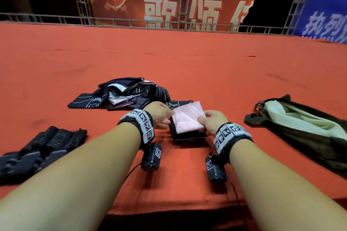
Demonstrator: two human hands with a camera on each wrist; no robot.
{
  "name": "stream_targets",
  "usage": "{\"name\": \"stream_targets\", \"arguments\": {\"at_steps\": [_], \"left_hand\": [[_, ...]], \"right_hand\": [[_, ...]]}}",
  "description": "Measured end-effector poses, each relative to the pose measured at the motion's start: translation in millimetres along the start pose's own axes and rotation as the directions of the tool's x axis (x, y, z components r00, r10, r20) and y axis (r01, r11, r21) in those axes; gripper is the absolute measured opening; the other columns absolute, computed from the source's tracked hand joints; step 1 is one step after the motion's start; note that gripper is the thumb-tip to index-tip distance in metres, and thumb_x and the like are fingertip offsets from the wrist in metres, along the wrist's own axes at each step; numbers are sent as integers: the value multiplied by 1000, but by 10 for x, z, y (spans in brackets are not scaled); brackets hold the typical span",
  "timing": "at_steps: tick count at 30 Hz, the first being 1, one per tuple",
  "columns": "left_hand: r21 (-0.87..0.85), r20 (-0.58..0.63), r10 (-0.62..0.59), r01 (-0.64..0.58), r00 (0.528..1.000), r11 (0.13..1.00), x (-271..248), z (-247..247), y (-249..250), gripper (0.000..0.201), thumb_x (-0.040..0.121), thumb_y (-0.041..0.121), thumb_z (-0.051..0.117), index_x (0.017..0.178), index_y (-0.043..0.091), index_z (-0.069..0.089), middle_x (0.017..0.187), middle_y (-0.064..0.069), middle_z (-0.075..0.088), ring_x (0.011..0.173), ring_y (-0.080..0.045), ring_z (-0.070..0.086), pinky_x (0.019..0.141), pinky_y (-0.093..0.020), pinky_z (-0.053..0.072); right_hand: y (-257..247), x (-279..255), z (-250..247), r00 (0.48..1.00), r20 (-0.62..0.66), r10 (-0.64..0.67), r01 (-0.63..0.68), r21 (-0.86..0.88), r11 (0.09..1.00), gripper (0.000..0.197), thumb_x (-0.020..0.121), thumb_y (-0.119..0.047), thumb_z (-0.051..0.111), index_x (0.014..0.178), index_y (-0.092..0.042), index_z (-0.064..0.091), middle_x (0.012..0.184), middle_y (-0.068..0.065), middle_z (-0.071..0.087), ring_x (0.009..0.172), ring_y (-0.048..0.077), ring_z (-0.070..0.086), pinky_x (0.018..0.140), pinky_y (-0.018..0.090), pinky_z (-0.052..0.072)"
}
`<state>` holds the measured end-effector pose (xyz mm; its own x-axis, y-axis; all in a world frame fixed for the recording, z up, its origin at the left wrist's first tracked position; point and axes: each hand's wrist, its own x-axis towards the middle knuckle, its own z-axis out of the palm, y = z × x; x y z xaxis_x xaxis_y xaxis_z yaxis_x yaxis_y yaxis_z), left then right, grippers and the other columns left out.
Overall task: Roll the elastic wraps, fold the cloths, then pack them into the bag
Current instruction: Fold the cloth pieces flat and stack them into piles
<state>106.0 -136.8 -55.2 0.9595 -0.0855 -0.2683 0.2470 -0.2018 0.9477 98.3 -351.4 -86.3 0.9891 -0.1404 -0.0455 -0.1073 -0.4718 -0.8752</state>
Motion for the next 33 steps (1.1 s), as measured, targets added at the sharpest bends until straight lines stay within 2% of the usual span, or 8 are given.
{"name": "stream_targets", "arguments": {"at_steps": [3, 8, 10, 13, 17, 22, 28, 33], "left_hand": [[210, -2, -193, 189, 981, 959, 80, 68, -209, 35, 78, 37, 78, 90, 9, 60, 82, -9, 57, 66, -28, 59, 75, -47, 57], [227, 58, -206, 188, 977, 955, 155, 269, -347, 26, 88, 21, 75, 89, 4, 56, 60, -10, 53, 43, -23, 52, 59, -42, 57], [303, -26, -142, 143, 990, 942, 169, 294, -333, 28, 89, 21, 76, 91, -1, 58, 72, -16, 62, 55, -31, 63, 68, -53, 62], [358, -78, -106, 127, 991, 925, 155, 277, -246, 26, 93, 21, 70, 85, 0, 57, 67, -15, 64, 44, -27, 63, 50, -37, 59], [334, -123, -135, 169, 983, 927, 185, 261, -183, 21, 94, 15, 63, 100, -5, 59, 60, -17, 68, 47, -30, 66, 47, -33, 55], [251, -110, -188, 210, 976, 945, 248, 283, -199, 23, 98, 10, 56, 111, -10, 57, 64, -22, 64, 44, -28, 62, 41, -30, 52], [456, -99, -101, 135, 990, 880, 258, 297, -213, 22, 96, 22, 61, 104, 1, 61, 85, -18, 72, 65, -36, 72, 59, -46, 63], [540, -75, -91, 118, 993, 833, 324, 275, -248, 27, 100, 29, 58, 108, 4, 62, 96, -15, 72, 80, -38, 75, 70, -47, 63]], "right_hand": [[12, 59, 66, 999, 49, -11, 28, -355, 934, 23, 88, -23, 61, 106, -17, 75, 94, 8, 73, 86, 28, 67, 70, 30, 49], [105, 116, 136, 999, 13, 49, -34, -552, 833, 46, 82, -43, 49, 124, -33, 67, 120, 11, 64, 110, 34, 57, 80, 32, 44], [107, 89, 82, 999, 37, 28, -5, -514, 858, 34, 90, -36, 51, 114, -21, 71, 111, 10, 69, 100, 32, 61, 74, 31, 45], [165, 108, 25, 1000, -9, 29, -30, -361, 932, 35, 90, -36, 56, 90, -4, 70, 79, 18, 66, 74, 34, 61, 72, 41, 53], [263, 170, -5, 986, -18, 164, -163, 53, 985, 33, 87, -38, 69, 91, -6, 71, 52, 7, 56, 46, 22, 47, 47, 28, 42], [277, 219, -6, 990, -44, 136, -129, 149, 980, 32, 90, -40, 70, 88, -8, 72, 48, 4, 58, 46, 21, 48, 49, 30, 42], [229, 157, -2, 996, 7, 85, -74, -421, 904, 37, 99, -38, 48, 110, -13, 72, 107, 11, 72, 99, 33, 65, 86, 35, 53], [150, 83, 37, 972, 88, 219, -173, -361, 916, 60, 103, -49, 31, 119, -2, 63, 115, 21, 66, 101, 39, 65, 95, 47, 54]]}}
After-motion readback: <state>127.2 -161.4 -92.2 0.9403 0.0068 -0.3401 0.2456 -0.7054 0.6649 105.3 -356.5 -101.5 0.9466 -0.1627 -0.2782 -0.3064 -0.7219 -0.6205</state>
